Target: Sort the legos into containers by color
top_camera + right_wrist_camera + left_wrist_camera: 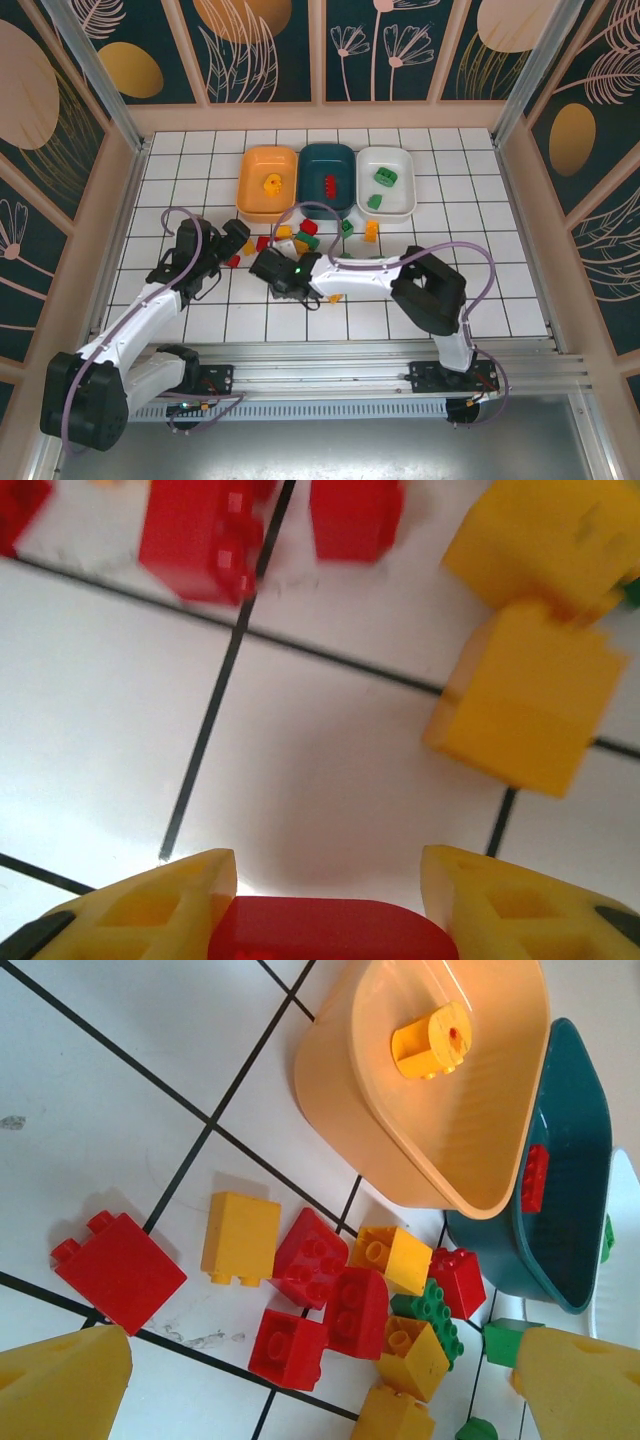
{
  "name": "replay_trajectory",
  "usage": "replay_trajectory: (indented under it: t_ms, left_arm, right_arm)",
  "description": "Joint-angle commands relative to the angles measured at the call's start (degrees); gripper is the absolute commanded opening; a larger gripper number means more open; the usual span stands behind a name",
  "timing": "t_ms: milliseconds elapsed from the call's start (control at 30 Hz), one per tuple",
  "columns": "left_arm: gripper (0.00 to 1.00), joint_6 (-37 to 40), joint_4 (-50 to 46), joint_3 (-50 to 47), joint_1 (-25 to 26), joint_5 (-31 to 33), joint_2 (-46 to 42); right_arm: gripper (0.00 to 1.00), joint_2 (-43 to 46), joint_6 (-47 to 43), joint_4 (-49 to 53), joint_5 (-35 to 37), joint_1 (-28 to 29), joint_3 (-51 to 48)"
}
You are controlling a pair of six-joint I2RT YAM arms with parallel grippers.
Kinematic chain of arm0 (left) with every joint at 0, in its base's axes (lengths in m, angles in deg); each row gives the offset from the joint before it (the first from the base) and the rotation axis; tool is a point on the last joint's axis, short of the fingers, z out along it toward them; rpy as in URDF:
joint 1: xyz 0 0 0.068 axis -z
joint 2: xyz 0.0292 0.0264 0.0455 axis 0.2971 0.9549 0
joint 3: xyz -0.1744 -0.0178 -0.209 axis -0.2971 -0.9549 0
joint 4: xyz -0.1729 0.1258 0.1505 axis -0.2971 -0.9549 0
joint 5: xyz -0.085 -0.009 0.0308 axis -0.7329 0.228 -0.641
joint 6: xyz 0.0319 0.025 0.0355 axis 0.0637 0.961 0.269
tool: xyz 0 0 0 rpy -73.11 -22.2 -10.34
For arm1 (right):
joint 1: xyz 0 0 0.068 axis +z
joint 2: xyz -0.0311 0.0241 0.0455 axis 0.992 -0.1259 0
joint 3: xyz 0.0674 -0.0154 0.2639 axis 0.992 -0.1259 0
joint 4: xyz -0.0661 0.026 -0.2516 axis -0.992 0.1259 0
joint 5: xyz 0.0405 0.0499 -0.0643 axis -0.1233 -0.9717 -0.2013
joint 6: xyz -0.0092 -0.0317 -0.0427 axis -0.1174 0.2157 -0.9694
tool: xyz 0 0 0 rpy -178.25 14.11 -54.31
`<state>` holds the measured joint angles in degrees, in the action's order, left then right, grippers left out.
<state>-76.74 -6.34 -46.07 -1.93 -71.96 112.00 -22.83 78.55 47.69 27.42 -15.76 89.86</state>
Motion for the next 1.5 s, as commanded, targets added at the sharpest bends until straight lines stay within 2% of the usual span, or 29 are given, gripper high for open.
replay_trajectory:
  t_ms: [0, 200, 467, 600, 700, 833, 900, 1000, 1133, 1267, 1367, 1467]
  left_arm:
    - [0.99, 1.9, 0.5, 2.7, -0.4, -0.8, -0.6]
    - [0.98, 4.2, -2.2, 2.5, -0.3, 0.9, -5.0]
    - [0.98, 5.7, -1.9, 0.9, -0.4, -5.8, -2.1]
    - [0.99, 7.4, -2.8, 1.1, -0.4, -6.7, 0.4]
    - [0.98, 8.0, -3.6, 1.3, -0.4, -5.3, 1.4]
    - [0.99, 7.9, -2.9, 1.4, -0.4, -4.1, 1.9]
    - [0.99, 7.6, -2.3, 1.8, -0.3, -4.4, 2.4]
    - [0.96, 7.3, -1.6, 2.6, -0.4, -5.5, 3.4]
    - [0.88, 7.8, -1.0, 2.4, -0.4, -6.0, 4.6]
    - [0.79, 8.7, -1.6, 2.4, -0.3, -6.2, 6.9]
    - [0.77, 8.8, -1.9, 3.0, -0.3, -6.3, 8.2]
    - [0.77, 8.9, -2.2, 3.9, -0.3, -3.4, 9.0]
  right_arm:
    - [0.38, 4.7, -4.7, -0.2, 4.5, -6.2, 4.0]
    - [0.38, 1.0, -8.3, -5.5, 1.4, -17.7, 10.7]
    - [0.40, -16.6, -11.8, -2.3, -0.3, -28.0, 30.5]
    - [0.44, -23.8, -12.9, 2.6, -1.8, -30.0, 41.2]
    - [0.56, -27.7, -13.5, 7.1, -1.3, -30.7, 48.2]
    - [0.67, -26.3, -14.9, 7.7, 0.2, -31.0, 49.8]
    - [0.68, -24.4, -15.2, 7.8, 0.9, -30.9, 49.3]
    - [0.68, -19.4, -15.5, 6.7, 2.8, -29.9, 44.1]
    - [0.66, -6.7, -14.8, -1.3, 4.1, -26.6, 25.2]
    - [0.56, 6.0, -13.3, -9.5, 1.8, -23.1, 3.8]
    - [0.46, 13.5, -11.4, -12.2, -1.2, -21.8, -8.7]
    - [0.42, 20.1, -8.7, -12.8, -2.2, -21.3, -17.2]
